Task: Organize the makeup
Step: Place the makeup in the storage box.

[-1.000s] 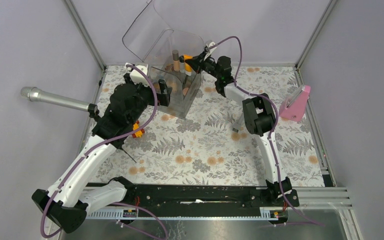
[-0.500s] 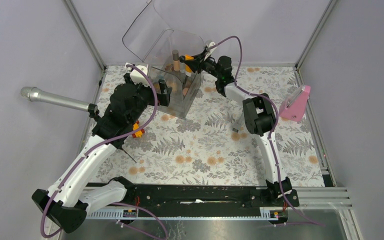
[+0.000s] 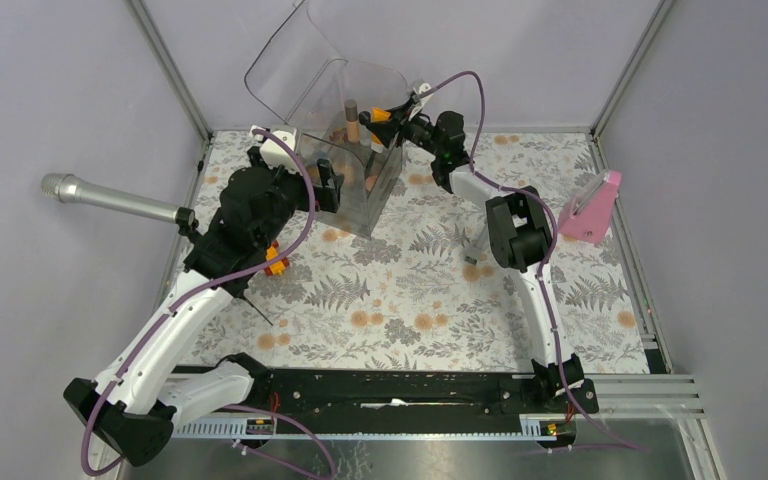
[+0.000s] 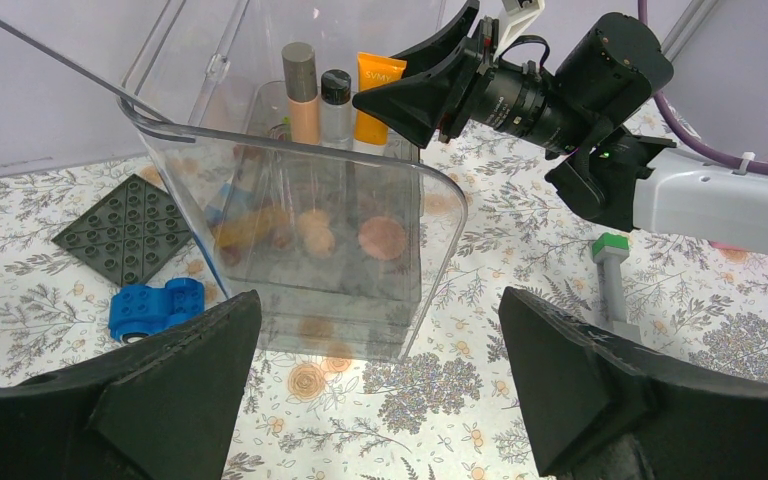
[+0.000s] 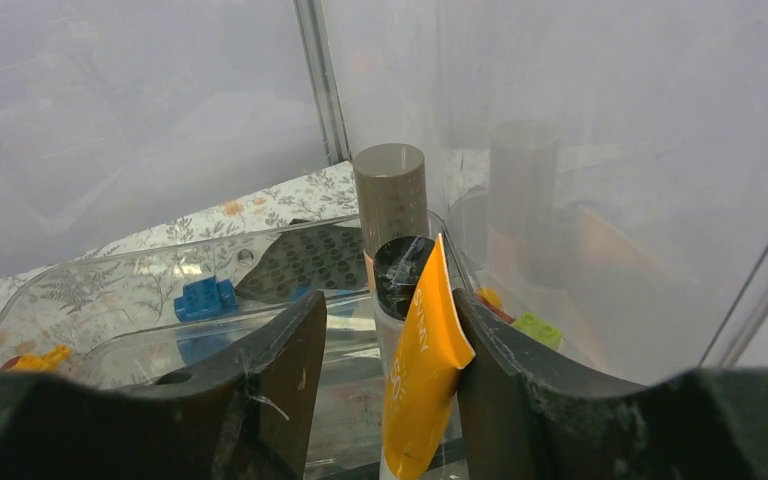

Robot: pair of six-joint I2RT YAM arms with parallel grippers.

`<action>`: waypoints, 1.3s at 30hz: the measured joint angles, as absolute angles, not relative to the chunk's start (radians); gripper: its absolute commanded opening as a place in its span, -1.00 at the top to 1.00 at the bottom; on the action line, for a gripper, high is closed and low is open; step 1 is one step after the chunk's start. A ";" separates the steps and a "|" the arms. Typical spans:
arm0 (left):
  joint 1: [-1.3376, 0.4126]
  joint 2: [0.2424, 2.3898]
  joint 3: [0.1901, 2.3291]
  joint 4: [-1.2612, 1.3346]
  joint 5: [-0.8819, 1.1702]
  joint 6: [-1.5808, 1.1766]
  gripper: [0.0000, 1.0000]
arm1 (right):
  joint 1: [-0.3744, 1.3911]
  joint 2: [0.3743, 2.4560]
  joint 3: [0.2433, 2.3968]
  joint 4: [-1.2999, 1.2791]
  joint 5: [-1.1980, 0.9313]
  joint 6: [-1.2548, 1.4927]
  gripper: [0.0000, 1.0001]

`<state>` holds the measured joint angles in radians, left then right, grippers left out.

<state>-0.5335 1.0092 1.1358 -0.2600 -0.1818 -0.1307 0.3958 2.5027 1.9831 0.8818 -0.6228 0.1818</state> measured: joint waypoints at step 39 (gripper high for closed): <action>-0.533 1.009 1.136 -0.260 -0.181 -0.131 -0.98 | 0.392 2.486 1.998 0.886 -0.675 0.216 0.12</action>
